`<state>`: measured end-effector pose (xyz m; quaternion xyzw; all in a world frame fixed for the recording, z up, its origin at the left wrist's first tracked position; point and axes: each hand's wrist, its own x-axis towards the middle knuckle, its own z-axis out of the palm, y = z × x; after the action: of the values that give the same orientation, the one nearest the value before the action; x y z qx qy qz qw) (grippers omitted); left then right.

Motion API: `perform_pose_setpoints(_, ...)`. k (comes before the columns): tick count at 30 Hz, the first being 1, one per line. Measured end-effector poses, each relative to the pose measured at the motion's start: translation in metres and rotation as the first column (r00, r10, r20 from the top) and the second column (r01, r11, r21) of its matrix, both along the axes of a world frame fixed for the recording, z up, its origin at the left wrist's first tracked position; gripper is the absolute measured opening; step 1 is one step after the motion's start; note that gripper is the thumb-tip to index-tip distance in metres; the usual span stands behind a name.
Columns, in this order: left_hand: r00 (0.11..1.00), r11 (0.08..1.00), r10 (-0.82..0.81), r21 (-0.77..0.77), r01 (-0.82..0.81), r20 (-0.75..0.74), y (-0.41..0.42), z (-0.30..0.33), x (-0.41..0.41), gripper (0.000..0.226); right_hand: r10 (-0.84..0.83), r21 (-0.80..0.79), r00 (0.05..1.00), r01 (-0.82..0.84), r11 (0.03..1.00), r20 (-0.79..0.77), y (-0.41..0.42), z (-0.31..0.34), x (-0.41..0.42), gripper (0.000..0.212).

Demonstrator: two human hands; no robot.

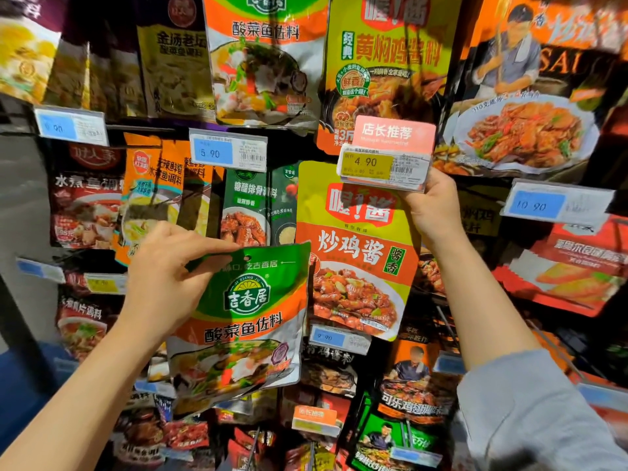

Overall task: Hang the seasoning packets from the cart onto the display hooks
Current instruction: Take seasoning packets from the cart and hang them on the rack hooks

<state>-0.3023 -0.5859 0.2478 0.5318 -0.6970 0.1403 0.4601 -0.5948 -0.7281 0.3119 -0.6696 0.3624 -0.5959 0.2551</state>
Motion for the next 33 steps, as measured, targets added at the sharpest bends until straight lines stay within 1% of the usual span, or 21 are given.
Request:
perform_pose_setpoints(3,1.000,1.000,0.013,-0.014,-0.013,0.008,-0.001,0.004,-0.003,0.016,0.013,-0.001,1.000,-0.013,1.000,-0.002,0.000,0.002,0.001,0.034)
perform_pose_setpoints(6,1.000,0.999,0.027,-0.019,-0.027,-0.008,-0.004,0.005,-0.005,0.021,0.021,0.032,1.000,-0.021,0.999,0.013,0.000,-0.001,0.001,0.030)
perform_pose_setpoints(8,1.000,0.999,0.009,-0.039,-0.010,-0.009,-0.006,0.005,-0.006,0.017,-0.008,0.028,1.000,0.008,1.000,0.007,0.002,-0.006,0.002,0.029)
perform_pose_setpoints(10,1.000,0.999,-0.005,-0.038,0.004,-0.022,-0.007,0.004,-0.006,0.019,-0.039,0.016,0.999,0.038,0.999,0.029,0.004,-0.009,0.002,0.029)
perform_pose_setpoints(14,0.999,0.999,-0.009,-0.033,0.007,-0.035,-0.010,0.001,-0.005,0.020,-0.007,0.075,0.997,0.001,0.997,0.077,0.006,-0.009,0.003,0.026)
perform_pose_setpoints(23,0.998,0.996,-0.022,-0.086,0.017,-0.061,-0.013,-0.009,-0.005,0.019,0.024,0.122,0.997,-0.033,0.992,0.078,0.014,-0.012,0.005,0.025)
perform_pose_setpoints(29,0.997,0.993,-0.033,-0.119,0.025,-0.068,-0.022,-0.020,-0.012,0.020,0.001,0.075,0.999,-0.005,0.997,0.047,0.015,-0.010,0.000,0.024)
perform_pose_setpoints(33,0.997,0.989,-0.030,-0.144,0.019,-0.077,-0.025,-0.021,-0.015,0.020,0.016,0.055,0.997,-0.020,0.998,0.069,0.009,-0.006,0.001,0.025)
